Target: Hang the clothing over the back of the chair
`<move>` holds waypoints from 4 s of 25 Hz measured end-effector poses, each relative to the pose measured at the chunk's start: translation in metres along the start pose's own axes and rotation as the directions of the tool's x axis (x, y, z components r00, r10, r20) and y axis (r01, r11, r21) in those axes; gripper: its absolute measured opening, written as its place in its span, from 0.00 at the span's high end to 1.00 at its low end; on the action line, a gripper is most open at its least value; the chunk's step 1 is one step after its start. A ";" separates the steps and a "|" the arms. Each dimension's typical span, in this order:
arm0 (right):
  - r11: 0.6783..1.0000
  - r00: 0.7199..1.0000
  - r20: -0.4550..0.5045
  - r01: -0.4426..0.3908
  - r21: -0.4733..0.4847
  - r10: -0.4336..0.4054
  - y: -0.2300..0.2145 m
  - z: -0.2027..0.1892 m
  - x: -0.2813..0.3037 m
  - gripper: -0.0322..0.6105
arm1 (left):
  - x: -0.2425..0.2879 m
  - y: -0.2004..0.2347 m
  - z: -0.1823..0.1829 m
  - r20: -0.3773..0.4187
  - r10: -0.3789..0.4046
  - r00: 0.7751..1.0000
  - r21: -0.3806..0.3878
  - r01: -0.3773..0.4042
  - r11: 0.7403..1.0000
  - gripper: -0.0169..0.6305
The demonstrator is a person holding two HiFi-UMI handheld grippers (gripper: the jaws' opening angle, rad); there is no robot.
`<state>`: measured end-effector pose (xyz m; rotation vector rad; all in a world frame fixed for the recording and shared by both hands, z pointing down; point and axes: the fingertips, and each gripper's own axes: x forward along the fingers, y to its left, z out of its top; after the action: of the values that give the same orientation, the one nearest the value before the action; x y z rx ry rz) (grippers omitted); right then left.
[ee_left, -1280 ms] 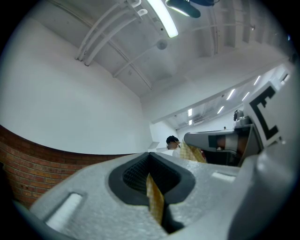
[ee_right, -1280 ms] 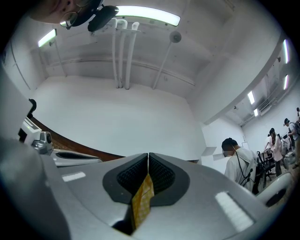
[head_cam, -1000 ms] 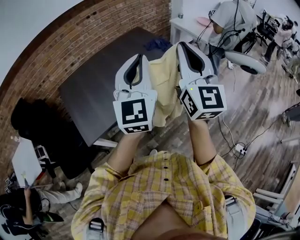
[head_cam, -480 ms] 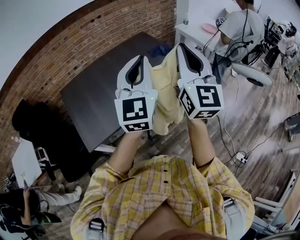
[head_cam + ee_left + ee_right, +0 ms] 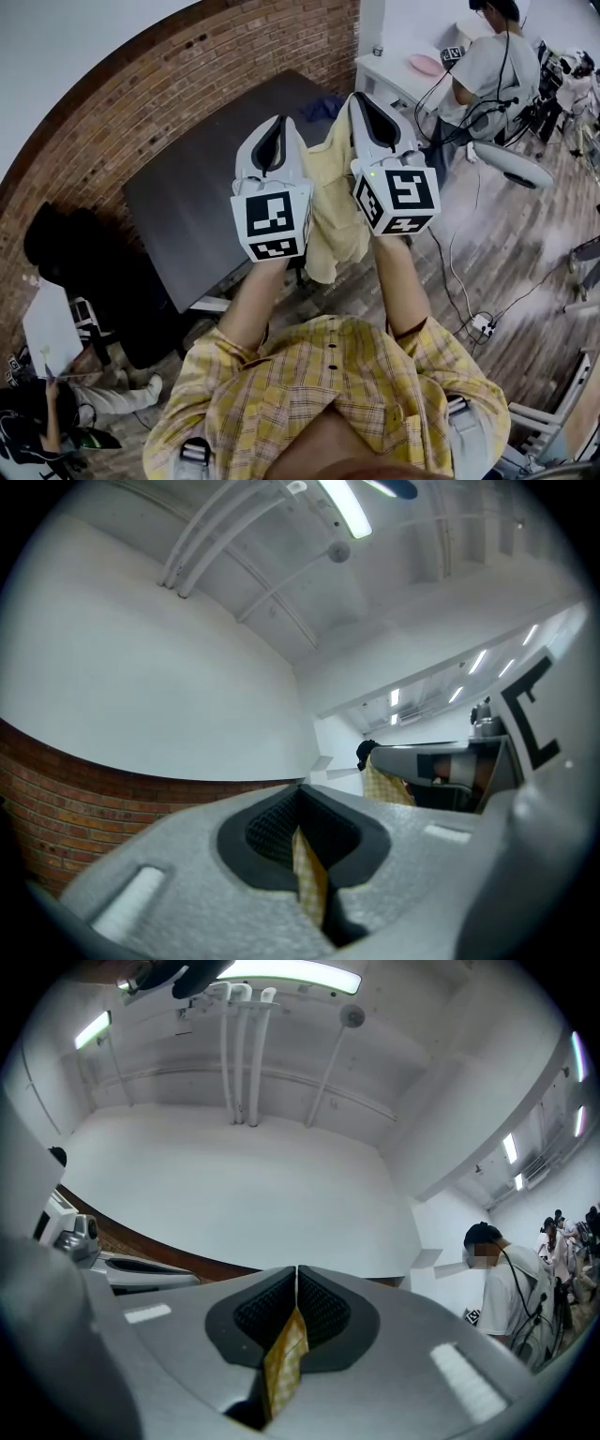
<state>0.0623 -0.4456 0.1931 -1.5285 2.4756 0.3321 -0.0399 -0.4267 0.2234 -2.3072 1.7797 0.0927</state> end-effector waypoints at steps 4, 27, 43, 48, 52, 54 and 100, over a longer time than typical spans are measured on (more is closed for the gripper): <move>1.000 1.000 -0.022 0.000 0.003 0.000 -0.001 -0.013 0.011 0.93 | 0.010 0.006 -0.013 -0.028 0.001 1.000 -0.013 -0.001 1.000 0.97; 0.999 0.981 -0.190 -0.035 0.038 0.041 -0.002 -0.094 0.060 0.93 | 0.051 0.024 -0.077 -0.162 0.004 0.987 -0.079 -0.017 0.997 0.97; 0.996 0.939 -0.335 -0.061 0.061 0.078 0.003 -0.148 0.075 0.93 | 0.070 0.022 -0.117 -0.269 -0.024 0.963 -0.125 -0.010 0.992 0.97; 0.995 0.932 -0.352 -0.066 0.075 0.089 0.003 -0.157 0.075 0.93 | 0.071 0.020 -0.124 -0.287 -0.033 0.957 -0.147 -0.009 0.989 0.97; 0.994 0.923 -0.370 -0.085 0.073 0.106 0.006 -0.164 0.074 0.93 | 0.070 0.020 -0.130 -0.303 -0.032 0.953 -0.151 -0.015 0.988 0.97; 0.993 0.918 -0.381 -0.089 0.075 0.111 0.009 -0.167 0.072 0.93 | 0.068 0.020 -0.132 -0.312 -0.035 0.949 -0.152 -0.014 0.988 0.97; 0.993 0.958 -0.262 -0.102 0.065 0.116 0.035 -0.074 -0.048 0.96 | -0.038 -0.038 -0.059 -0.206 -0.082 0.975 -0.162 0.048 0.986 0.98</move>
<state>0.0475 -0.4121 0.2804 -1.5060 2.7561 0.0832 -0.0186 -0.3946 0.2930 -2.5696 1.8522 -0.0279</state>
